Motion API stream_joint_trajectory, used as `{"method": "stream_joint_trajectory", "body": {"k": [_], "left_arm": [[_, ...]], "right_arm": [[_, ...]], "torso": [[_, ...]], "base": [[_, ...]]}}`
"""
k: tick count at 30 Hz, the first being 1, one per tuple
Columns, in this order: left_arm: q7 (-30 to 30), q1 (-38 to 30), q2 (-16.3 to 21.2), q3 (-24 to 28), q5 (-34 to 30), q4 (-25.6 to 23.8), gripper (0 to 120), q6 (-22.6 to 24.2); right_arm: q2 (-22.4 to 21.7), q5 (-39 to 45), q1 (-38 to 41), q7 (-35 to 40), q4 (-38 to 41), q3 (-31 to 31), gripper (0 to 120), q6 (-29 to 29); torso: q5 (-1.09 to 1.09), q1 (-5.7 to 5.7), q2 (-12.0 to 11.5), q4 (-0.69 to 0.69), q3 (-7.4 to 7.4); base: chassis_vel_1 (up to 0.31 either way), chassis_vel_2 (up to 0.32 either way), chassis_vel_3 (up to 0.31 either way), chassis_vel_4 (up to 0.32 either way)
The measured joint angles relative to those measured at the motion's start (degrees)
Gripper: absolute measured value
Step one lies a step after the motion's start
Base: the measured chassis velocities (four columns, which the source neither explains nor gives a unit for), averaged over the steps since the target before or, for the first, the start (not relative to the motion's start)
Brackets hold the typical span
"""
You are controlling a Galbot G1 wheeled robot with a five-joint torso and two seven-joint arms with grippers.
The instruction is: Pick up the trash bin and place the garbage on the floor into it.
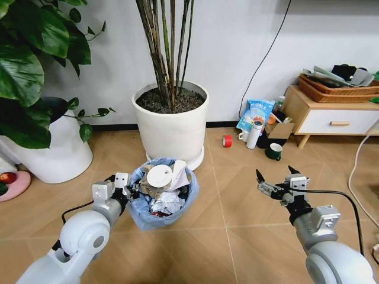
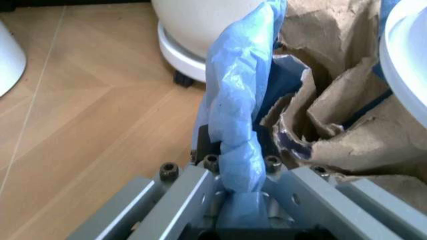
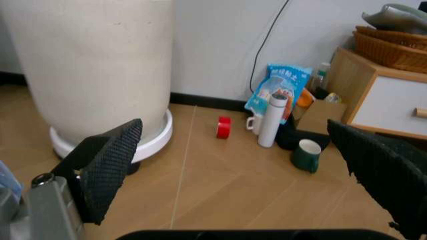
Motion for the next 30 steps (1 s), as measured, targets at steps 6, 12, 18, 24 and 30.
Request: {"method": "stream_joint_trajectory", "body": {"k": [6,12,18,24,30], "left_arm": [[0.0,0.9,0.0,-1.0,0.1,-0.7,0,-0.1],[0.1,2.3,-0.6,-1.2,0.9,-1.3,0,-0.2],[0.2,3.8,-0.9,-1.8,1.5,-1.9,0,-0.3],[0.6,5.3,-1.1,-3.0,2.0,-2.5,0,-0.3],[0.7,6.0,-1.7,-3.1,2.4,-2.8,0,-0.4]], "right_arm": [[-0.1,-0.6,-0.8,-0.1,0.4,-0.6,100,0.1],[-0.5,-0.7,-1.3,-0.1,0.6,-0.7,100,0.5],[-0.7,-0.7,-1.5,-0.1,0.6,-0.8,100,0.7],[-0.7,-0.7,-1.5,-0.1,0.6,-1.4,100,0.8],[-0.9,-0.7,-1.6,-0.1,0.5,-1.5,100,0.9]], "torso": [[-0.02,0.00,0.0,0.00,0.00],[-0.03,0.00,0.0,0.01,0.01],[0.00,0.00,0.0,0.01,0.01],[-0.08,0.00,0.0,0.02,0.01],[-0.06,0.00,0.0,0.00,0.00]], "base": [[0.305,-0.077,-0.300,0.087],[0.364,-0.022,-0.374,0.020],[0.397,-0.017,-0.374,0.013],[0.372,-0.024,-0.366,0.024],[0.362,-0.033,-0.370,0.023]]}}
